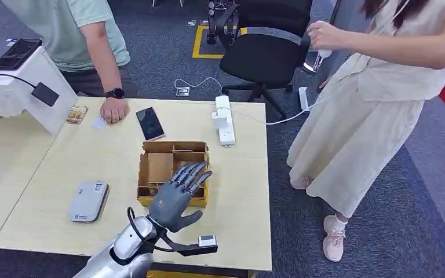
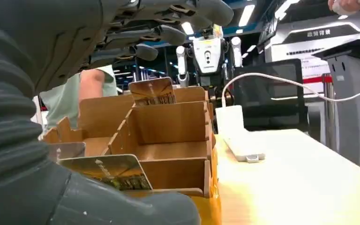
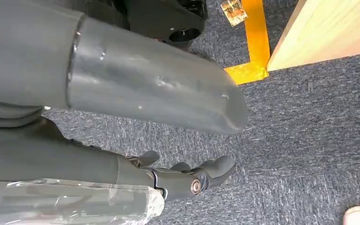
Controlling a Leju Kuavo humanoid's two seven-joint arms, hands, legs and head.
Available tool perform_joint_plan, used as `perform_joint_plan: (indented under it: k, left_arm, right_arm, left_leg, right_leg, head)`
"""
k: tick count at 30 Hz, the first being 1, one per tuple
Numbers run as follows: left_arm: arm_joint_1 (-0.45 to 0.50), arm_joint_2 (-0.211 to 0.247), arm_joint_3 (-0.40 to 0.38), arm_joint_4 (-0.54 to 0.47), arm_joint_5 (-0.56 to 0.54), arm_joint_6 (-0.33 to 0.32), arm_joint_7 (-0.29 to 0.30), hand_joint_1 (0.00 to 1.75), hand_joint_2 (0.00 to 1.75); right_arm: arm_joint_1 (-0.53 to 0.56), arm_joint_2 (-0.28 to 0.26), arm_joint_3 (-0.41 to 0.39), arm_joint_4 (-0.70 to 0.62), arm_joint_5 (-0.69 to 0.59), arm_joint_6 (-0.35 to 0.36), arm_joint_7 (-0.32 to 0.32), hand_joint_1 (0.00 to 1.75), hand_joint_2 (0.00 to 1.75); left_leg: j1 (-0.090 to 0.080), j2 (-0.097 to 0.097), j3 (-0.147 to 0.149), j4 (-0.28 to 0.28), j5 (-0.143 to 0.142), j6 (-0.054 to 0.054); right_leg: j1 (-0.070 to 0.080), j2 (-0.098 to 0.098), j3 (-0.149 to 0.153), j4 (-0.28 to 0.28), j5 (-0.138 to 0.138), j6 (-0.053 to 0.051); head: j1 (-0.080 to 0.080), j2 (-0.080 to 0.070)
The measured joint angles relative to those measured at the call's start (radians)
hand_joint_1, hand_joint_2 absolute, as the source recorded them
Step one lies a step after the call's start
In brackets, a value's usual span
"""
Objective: Pass the card to the sensor for recognition and then transmit it.
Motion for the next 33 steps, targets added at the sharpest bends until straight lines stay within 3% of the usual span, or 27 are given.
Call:
perform_joint_plan:
  k: [4,7,10,16,24,33]
  left_arm:
    - [0.000,0.000,0.000,0.004,0.001,-0.002,0.000,0.00,1.75]
    - [-0.006,0.000,0.000,0.006,0.095,-0.116,-0.006,0.00,1.75]
    - [-0.012,0.000,0.009,0.011,0.132,-0.153,-0.016,0.00,1.75]
    - [-0.034,0.000,0.013,0.022,0.072,-0.108,-0.010,0.00,1.75]
    - [-0.061,0.005,0.018,0.029,0.078,-0.132,0.008,0.00,1.75]
    - [-0.080,0.012,0.029,0.029,0.037,-0.079,0.008,0.00,1.75]
  right_arm:
    - [0.000,0.000,0.000,0.000,0.000,0.000,0.000,0.00,0.00]
    - [0.000,0.000,0.000,0.000,0.003,0.001,0.000,0.00,0.00]
    - [0.001,0.000,0.000,0.000,0.005,0.002,0.004,0.00,0.00]
    - [0.002,0.000,0.000,0.001,0.008,0.002,0.006,0.00,0.00]
    - [0.004,0.000,0.001,0.004,0.012,0.003,0.008,0.00,0.00]
    - [0.004,0.000,0.006,0.006,0.014,0.003,0.012,0.00,0.00]
  left_leg:
    - [0.000,0.000,0.000,0.000,0.000,0.000]
    - [0.000,0.000,0.000,0.000,0.000,0.000]
    - [0.000,0.000,0.000,0.000,0.000,0.000]
    - [0.000,0.000,0.000,0.000,0.000,0.000]
    - [0.000,0.000,0.000,0.000,0.000,0.000]
    - [0.000,0.000,0.000,0.000,0.000,0.000]
  right_leg:
    - [0.000,0.000,0.000,0.000,0.000,0.000]
    - [0.000,0.000,0.000,0.000,0.000,0.000]
    - [0.000,0.000,0.000,0.000,0.000,0.000]
    - [0.000,0.000,0.000,0.000,0.000,0.000]
    - [0.000,0.000,0.000,0.000,0.000,0.000]
    - [0.000,0.000,0.000,0.000,0.000,0.000]
  head:
    - [0.000,0.000]
    - [0.000,0.000]
    - [0.000,0.000]
    - [0.000,0.000]
    - [0.000,0.000]
    - [0.000,0.000]
